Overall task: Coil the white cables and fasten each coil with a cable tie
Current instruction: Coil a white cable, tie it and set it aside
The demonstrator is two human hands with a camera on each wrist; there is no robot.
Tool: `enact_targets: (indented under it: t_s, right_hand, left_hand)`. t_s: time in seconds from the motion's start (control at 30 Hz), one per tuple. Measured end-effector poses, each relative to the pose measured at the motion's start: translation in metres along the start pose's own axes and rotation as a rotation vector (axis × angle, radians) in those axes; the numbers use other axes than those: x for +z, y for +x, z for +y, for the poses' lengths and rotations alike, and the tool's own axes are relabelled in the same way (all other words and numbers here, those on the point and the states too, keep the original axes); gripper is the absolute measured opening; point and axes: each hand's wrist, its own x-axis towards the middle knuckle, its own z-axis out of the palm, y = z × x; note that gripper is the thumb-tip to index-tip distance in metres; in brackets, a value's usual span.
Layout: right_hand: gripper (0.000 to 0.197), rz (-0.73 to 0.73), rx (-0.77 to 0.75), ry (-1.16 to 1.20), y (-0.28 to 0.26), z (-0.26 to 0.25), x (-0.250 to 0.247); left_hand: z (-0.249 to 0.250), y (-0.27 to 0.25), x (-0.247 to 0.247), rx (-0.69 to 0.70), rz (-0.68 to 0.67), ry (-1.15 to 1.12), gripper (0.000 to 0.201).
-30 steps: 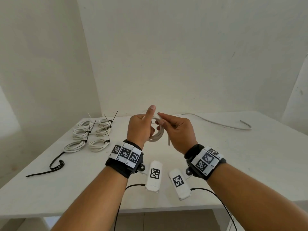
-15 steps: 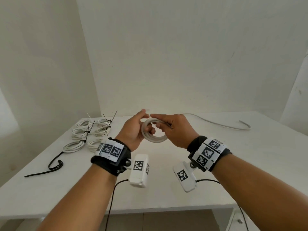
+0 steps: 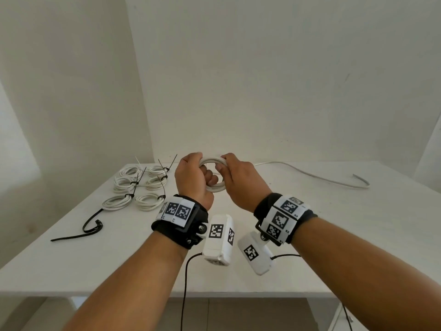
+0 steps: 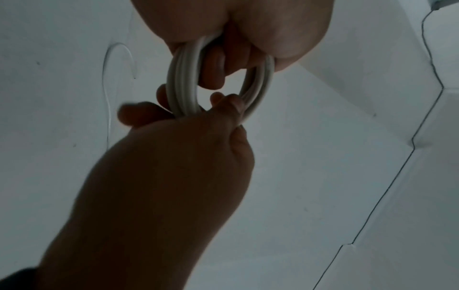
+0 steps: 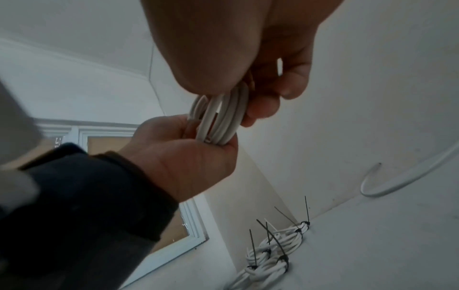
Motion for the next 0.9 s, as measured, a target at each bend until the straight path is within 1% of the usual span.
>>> enact_targets:
  t_s: [0.07, 0.17, 0.2, 0.27, 0.3, 0.33, 0.43, 0.5, 0.57, 0.63, 0.7, 0.73, 0.83, 0.87, 0.9]
  right_hand:
    - [0.028, -0.042, -0.024, -0.063, 0.005, 0.0, -0.002]
    - [0.027, -0.173, -0.037, -0.178, 0.01, 0.002, -0.003]
    - [0.027, -0.235, -0.044, -0.224, 0.01, 0.002, -0.001]
    - [0.028, -0.339, -0.075, -0.304, 0.01, -0.004, 0.007]
    - [0.028, -0.366, -0.095, -0.321, 0.012, -0.009, 0.011]
    - [0.028, -0.383, -0.115, -0.324, 0.015, -0.016, 0.019]
    - [0.028, -0.426, -0.165, -0.335, 0.025, -0.041, 0.038]
    - [0.03, -0.457, -0.178, -0.287, 0.031, -0.06, 0.058]
    - [0.031, -0.509, -0.144, -0.186, 0.036, -0.077, 0.079]
    - [0.035, -0.578, -0.122, -0.082, 0.042, -0.091, 0.101]
    - [0.042, -0.655, -0.109, 0.028, 0.049, -0.107, 0.121]
    - [0.043, -0.702, -0.077, 0.104, 0.052, -0.115, 0.131]
    - [0.032, -0.854, 0.097, 0.383, 0.063, -0.136, 0.16]
    - [0.029, -0.875, 0.124, 0.42, 0.066, -0.142, 0.17]
    - [0.027, -0.878, 0.111, 0.397, 0.069, -0.147, 0.182]
  left_hand:
    - [0.002, 0.003, -0.008, -0.027, -0.079, 0.021, 0.02]
    - [0.015, 0.012, -0.029, -0.193, -0.266, 0.176, 0.017]
    - [0.02, 0.014, -0.037, -0.254, -0.306, 0.239, 0.018]
    - [0.028, 0.015, -0.049, -0.328, -0.324, 0.303, 0.017]
    - [0.03, 0.014, -0.052, -0.325, -0.3, 0.318, 0.015]
    - [0.033, 0.014, -0.059, -0.288, -0.256, 0.34, 0.013]
    - [0.038, 0.015, -0.074, -0.071, -0.111, 0.452, 0.017]
    - [0.047, 0.018, -0.093, 0.024, -0.023, 0.466, 0.018]
    - [0.057, 0.022, -0.118, 0.085, 0.059, 0.486, 0.022]
    - [0.07, 0.025, -0.145, 0.129, 0.151, 0.493, 0.024]
    - [0.087, 0.028, -0.175, 0.156, 0.267, 0.453, 0.022]
    - [0.096, 0.029, -0.191, 0.166, 0.331, 0.423, 0.021]
    - [0.127, 0.03, -0.243, 0.174, 0.504, 0.354, 0.018]
    - [0.136, 0.028, -0.259, 0.173, 0.548, 0.345, 0.018]
    - [0.144, 0.027, -0.275, 0.177, 0.583, 0.339, 0.017]
